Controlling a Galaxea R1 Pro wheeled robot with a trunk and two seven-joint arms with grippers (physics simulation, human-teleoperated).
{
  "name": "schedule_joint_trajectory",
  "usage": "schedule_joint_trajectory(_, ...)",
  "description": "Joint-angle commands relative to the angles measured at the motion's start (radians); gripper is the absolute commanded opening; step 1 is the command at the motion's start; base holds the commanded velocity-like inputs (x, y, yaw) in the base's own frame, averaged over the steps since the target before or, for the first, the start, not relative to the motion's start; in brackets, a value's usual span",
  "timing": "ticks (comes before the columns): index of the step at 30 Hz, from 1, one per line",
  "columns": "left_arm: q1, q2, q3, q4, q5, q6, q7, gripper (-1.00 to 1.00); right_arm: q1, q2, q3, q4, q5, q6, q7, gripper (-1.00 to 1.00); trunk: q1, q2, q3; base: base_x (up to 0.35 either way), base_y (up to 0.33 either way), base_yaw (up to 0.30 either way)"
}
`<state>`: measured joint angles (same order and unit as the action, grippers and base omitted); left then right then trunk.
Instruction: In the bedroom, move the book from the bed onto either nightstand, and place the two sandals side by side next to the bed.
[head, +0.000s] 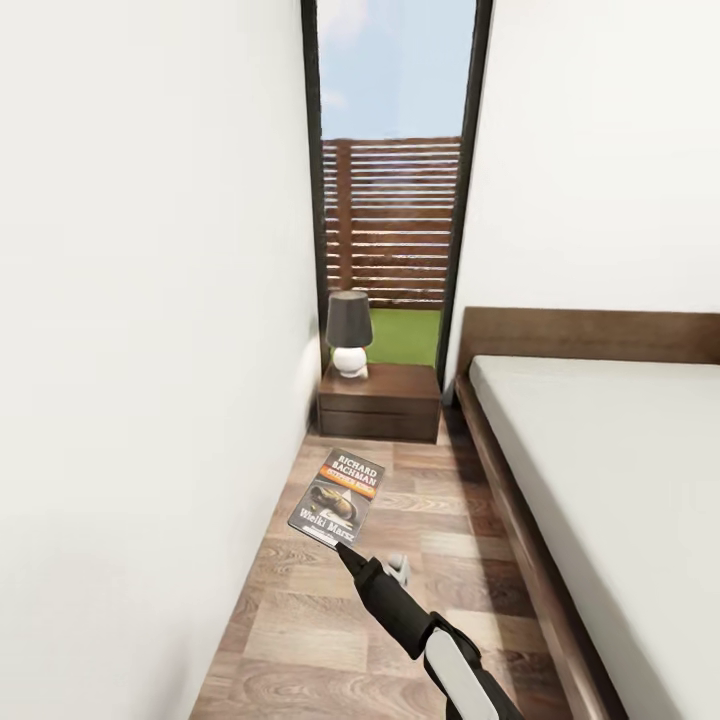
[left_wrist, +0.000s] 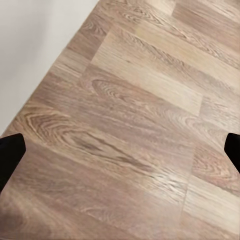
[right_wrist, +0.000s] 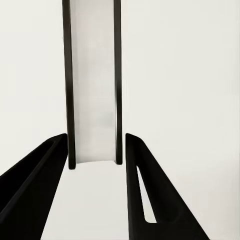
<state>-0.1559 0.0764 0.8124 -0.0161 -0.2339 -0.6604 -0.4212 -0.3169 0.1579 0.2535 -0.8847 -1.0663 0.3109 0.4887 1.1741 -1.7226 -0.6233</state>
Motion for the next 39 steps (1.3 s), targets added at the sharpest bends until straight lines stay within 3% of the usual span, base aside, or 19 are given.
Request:
schedule_joint_trajectory(1, -0.001, 0.000, 0.009, 0.001, -0.007, -0.002, -0.004, 1.00, -0.001, 0.000, 0.000, 0.000, -0.014, 0.008, 0.001, -1.00, 0.000, 0.000, -0.001, 0.270, 0.026, -0.010)
schedule_joint_trajectory(15, -0.001, 0.000, 0.009, 0.001, -0.007, -0.002, -0.004, 1.00, -0.001, 0.000, 0.000, 0.000, -0.014, 0.008, 0.001, -1.00, 0.000, 0.000, -0.001, 0.260, -0.007, -0.002)
schedule_joint_trajectory(39, -0.001, 0.000, 0.010, 0.001, -0.007, -0.002, -0.004, 1.00, -0.001, 0.000, 0.000, 0.000, -0.016, 0.008, 0.001, -1.00, 0.000, 0.000, -0.001, 0.239, -0.128, 0.000)
